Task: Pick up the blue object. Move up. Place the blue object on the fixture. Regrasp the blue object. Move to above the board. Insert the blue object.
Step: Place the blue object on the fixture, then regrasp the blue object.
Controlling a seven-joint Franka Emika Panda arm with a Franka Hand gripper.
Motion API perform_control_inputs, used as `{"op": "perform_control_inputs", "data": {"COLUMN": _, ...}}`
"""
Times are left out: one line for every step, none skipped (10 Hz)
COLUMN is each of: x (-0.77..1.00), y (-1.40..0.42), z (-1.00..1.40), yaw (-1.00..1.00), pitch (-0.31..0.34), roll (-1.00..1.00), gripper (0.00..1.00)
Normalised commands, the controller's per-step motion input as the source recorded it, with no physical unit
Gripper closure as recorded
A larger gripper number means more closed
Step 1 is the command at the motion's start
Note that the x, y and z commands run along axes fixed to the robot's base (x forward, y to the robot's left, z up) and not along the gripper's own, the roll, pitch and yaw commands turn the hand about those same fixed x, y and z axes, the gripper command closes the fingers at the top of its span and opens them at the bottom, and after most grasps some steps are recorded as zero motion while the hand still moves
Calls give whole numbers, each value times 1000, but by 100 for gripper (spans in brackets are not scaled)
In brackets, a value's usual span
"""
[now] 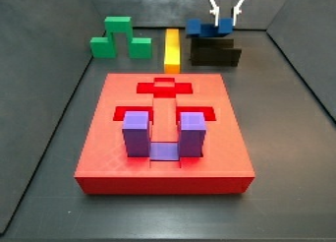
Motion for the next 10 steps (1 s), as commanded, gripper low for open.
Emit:
{"op": "perform_control_inputs", "data": {"x": 863, "y": 243, "z": -320, "yaw": -146, "pitch": 0, "roll": -651, "gripper": 100}}
{"op": "perform_control_inputs", "data": {"x": 866, "y": 183, "z": -223, "yaw": -169, "pitch": 0, "roll": -611, "gripper": 100}}
{"op": "perform_control_inputs", "data": {"x": 900, "y": 97, "z": -169, "yaw": -191, "pitch": 0, "roll": -631, "gripper": 100}}
{"op": "perform_control_inputs", "data": {"x": 914, "y": 49, "z": -183, "yaw": -217, "pitch": 0, "roll": -614, "gripper": 100}}
{"op": "perform_control_inputs", "data": {"x": 931, "y": 0, "z": -183, "yaw": -209, "pitch": 74, "roll": -331, "gripper": 100}}
{"op": "perform_control_inputs", "data": {"x": 831, "y": 83, "z": -186, "yaw": -146, "pitch": 189, "roll": -63, "gripper": 100}}
{"op": "perform_control_inputs", "data": {"x": 323, "y": 111, "z": -66, "yaw": -51, "pitch": 91, "roll": 11, "gripper": 100}}
{"op": "perform_control_inputs", "data": {"x": 0, "y": 0, "z": 0, "yaw": 0, "pitch": 0, "roll": 0, "gripper": 100}}
{"op": "perform_control_inputs", "data": {"x": 0, "y": 0, "z": 0, "yaw": 0, "pitch": 0, "roll": 0, "gripper": 0}}
{"op": "perform_control_inputs", "data": {"x": 320, "y": 54, "z": 329, "yaw": 0, "pitch": 0, "roll": 697, "gripper": 0}}
